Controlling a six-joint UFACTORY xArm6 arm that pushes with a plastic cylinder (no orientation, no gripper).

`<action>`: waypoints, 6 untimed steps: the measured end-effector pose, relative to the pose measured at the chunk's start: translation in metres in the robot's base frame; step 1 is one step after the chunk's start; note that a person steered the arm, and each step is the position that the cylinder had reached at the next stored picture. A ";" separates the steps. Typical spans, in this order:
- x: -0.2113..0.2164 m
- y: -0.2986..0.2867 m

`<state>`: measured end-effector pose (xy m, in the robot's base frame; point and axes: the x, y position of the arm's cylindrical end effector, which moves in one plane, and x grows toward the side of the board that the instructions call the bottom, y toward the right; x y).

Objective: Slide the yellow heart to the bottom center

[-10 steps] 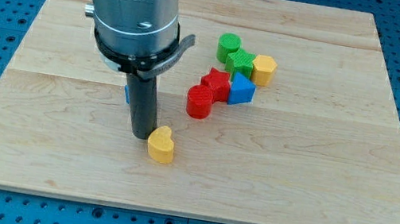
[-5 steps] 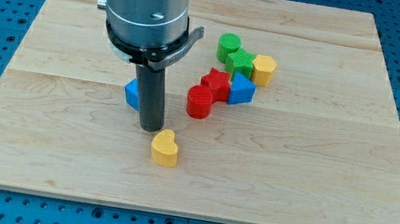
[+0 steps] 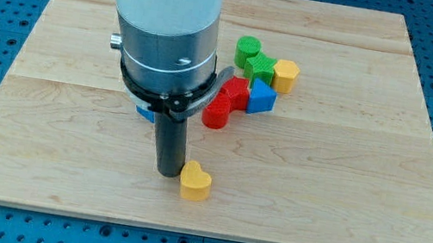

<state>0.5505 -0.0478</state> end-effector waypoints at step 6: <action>-0.014 0.015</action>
<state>0.5363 -0.0325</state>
